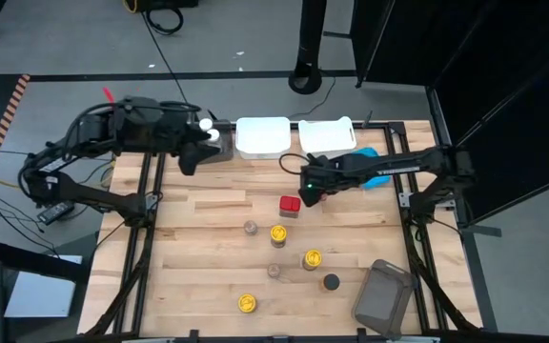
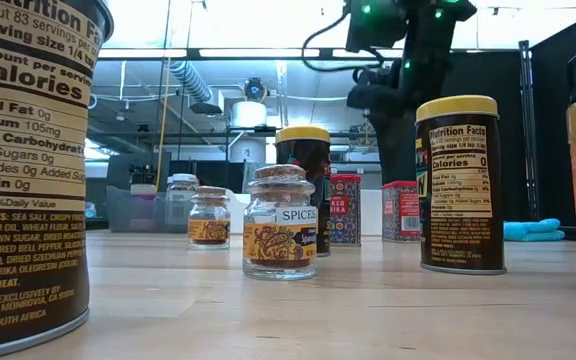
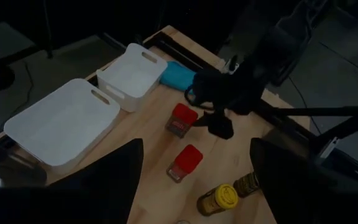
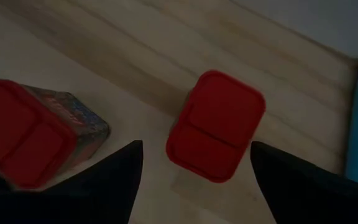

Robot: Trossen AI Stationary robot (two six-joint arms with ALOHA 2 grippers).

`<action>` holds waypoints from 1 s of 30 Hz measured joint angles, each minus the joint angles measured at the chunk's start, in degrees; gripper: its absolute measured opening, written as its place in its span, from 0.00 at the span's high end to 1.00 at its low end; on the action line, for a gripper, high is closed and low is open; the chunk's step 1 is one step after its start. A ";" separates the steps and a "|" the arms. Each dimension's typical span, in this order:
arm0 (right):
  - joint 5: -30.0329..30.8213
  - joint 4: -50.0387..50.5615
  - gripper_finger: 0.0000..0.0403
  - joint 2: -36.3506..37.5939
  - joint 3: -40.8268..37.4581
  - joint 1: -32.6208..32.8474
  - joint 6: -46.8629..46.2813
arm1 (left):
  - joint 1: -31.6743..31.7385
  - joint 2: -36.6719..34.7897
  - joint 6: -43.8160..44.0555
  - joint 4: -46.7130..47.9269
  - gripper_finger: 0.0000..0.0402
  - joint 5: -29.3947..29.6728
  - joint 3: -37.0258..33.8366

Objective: Sort spices by type
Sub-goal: Put the top red seasoning bottle into the left white bin

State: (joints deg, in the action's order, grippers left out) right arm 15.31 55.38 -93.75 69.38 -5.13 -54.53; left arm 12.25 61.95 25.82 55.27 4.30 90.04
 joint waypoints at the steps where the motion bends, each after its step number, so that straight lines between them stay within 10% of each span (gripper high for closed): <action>1: -0.18 0.06 0.24 -0.62 0.00 0.00 0.00 | 0.00 -0.06 0.00 -0.06 0.25 0.04 0.00; 30: -4.14 -4.16 0.23 -4.60 -0.04 -9.28 8.33 | 0.00 -0.10 0.00 -0.12 0.25 1.55 -0.02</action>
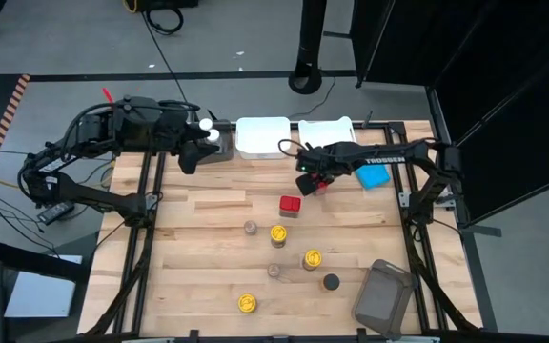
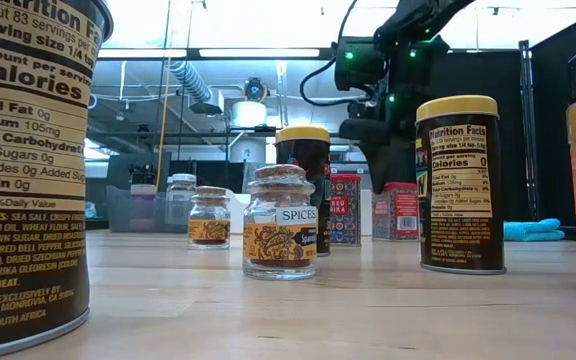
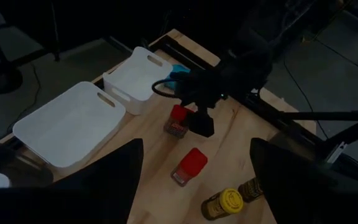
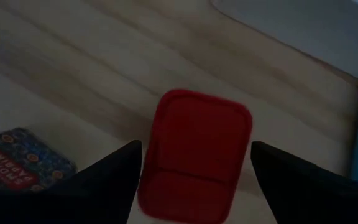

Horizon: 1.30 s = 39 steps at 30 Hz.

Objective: Sort spices by type
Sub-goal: Put the top red seasoning bottle into the left white bin

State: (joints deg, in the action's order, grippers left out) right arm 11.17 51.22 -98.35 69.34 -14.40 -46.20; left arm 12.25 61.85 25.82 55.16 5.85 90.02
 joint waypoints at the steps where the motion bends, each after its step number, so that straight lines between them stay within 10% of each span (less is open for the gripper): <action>1: -0.45 0.02 0.23 0.00 0.00 -0.36 0.75 | 0.00 0.02 0.00 0.00 0.25 0.00 0.00; 39: -2.65 -1.23 0.43 -0.02 -1.42 -1.02 7.51 | 0.00 0.02 0.00 0.07 0.25 -0.07 0.00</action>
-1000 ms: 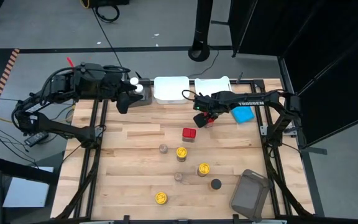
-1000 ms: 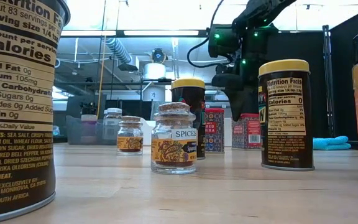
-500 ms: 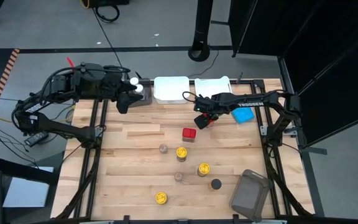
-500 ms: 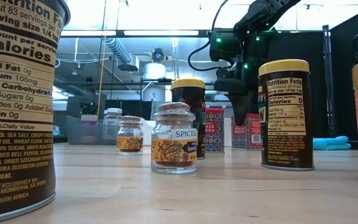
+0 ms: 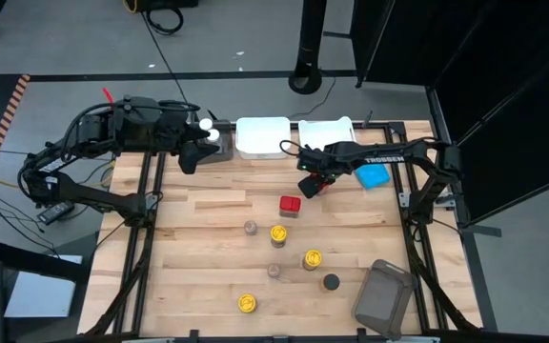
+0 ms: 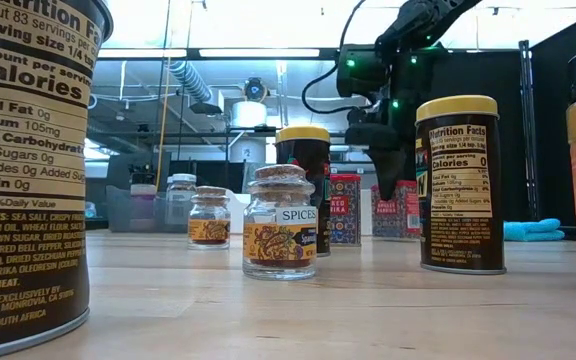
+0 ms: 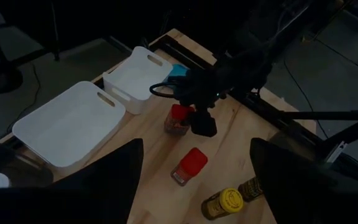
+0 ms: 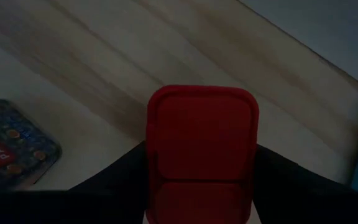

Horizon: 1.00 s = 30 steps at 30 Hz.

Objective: Sort spices by type
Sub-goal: Put the top red seasoning bottle into the left white bin

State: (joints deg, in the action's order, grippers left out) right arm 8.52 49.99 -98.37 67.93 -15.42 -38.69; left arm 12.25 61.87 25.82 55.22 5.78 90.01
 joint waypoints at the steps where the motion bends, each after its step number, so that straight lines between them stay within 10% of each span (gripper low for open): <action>1: -0.27 0.27 0.43 0.00 0.82 0.00 0.32 | 0.00 0.00 0.00 0.00 0.25 0.00 0.00; 17: 5.42 3.40 0.43 0.04 23.21 -3.67 9.25 | 0.00 0.00 -0.02 0.02 0.25 0.00 -0.02; 30: 3.90 -7.58 0.43 0.04 25.83 -12.04 14.08 | 0.00 0.00 -0.02 0.02 0.25 0.06 -0.02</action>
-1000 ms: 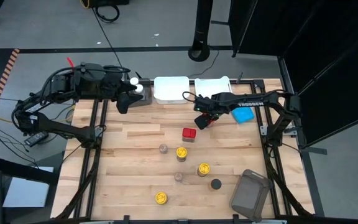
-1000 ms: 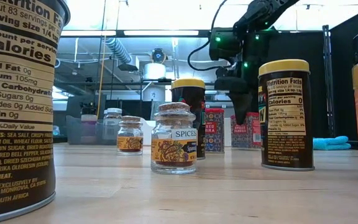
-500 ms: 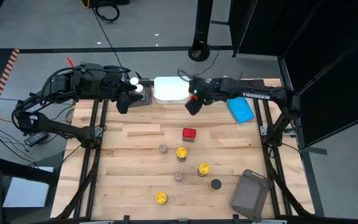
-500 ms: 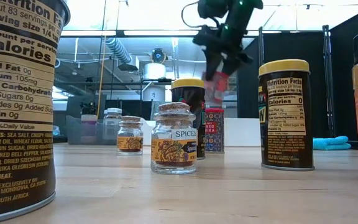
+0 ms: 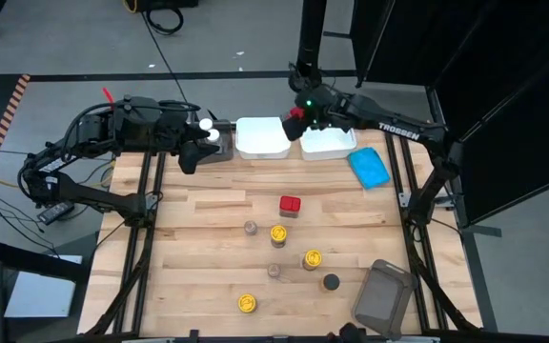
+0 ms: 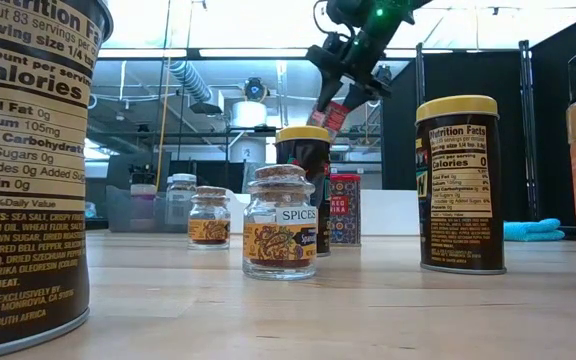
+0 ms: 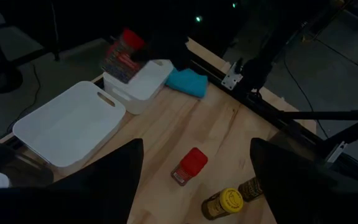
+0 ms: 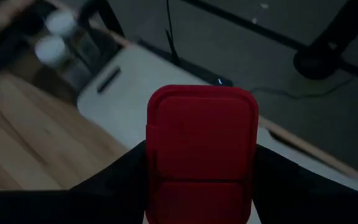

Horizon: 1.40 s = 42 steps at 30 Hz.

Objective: Sort spices by type
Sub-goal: Put the top red seasoning bottle into the left white bin

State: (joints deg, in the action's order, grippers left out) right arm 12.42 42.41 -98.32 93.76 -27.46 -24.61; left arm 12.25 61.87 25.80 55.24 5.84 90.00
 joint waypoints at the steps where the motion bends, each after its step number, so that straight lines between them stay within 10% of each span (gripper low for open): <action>1: -0.47 -1.02 0.43 0.00 0.01 -0.43 0.24 | 0.00 0.00 0.00 0.00 0.25 0.01 0.00; 12: -3.72 -3.66 0.43 -7.50 2.43 -2.20 1.98 | 0.02 0.02 0.02 0.03 0.25 0.25 0.00; 30: -1.53 21.73 0.43 -34.44 40.25 -2.30 11.11 | 0.00 0.02 0.15 0.68 0.25 0.23 0.00; 42: -0.98 22.03 0.43 -37.55 40.44 -2.54 10.26 | 0.00 0.02 0.11 2.05 0.25 0.21 0.00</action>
State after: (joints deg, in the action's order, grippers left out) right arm 11.44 64.44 -135.87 134.19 -29.99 -14.35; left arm 12.26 61.89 25.91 57.30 6.04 90.00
